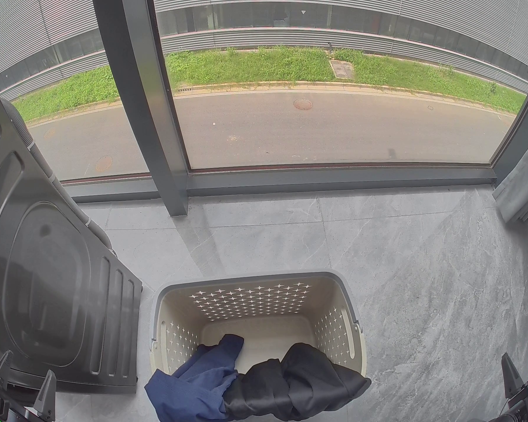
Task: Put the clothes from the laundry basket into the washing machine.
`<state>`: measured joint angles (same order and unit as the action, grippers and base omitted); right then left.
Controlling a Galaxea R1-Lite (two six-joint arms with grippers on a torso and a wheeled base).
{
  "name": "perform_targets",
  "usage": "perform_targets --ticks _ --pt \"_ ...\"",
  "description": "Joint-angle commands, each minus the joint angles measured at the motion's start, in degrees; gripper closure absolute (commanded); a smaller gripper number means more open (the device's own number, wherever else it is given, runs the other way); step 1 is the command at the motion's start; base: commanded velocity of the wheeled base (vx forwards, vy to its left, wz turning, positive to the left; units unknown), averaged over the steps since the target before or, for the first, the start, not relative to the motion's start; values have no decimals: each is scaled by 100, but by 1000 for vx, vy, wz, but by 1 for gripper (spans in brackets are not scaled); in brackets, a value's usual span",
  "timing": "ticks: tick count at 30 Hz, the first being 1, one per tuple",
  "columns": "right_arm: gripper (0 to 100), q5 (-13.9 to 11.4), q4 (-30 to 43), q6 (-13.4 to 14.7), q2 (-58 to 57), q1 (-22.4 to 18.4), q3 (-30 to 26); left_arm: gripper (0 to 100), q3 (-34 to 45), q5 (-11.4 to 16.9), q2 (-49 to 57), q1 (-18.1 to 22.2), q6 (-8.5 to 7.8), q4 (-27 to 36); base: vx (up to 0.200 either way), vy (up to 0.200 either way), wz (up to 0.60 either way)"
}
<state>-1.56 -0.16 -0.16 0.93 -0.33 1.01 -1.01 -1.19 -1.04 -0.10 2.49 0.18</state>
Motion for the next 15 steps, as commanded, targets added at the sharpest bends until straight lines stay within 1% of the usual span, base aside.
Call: perform_targets --ticks 1,4,13,15 --pt "0 -2 -2 -2 -57 7 -101 0 92 -4 95 1 6 -1 0 0 0" --pt "0 -2 -2 -2 -57 -2 -101 0 92 -4 86 1 -3 -1 0 0 0" --pt "0 -2 -2 -2 -57 7 -101 0 92 -4 95 1 6 -1 200 0 0" --pt "0 -2 -2 -2 -57 -2 -101 0 92 -4 95 1 6 -1 0 0 0"
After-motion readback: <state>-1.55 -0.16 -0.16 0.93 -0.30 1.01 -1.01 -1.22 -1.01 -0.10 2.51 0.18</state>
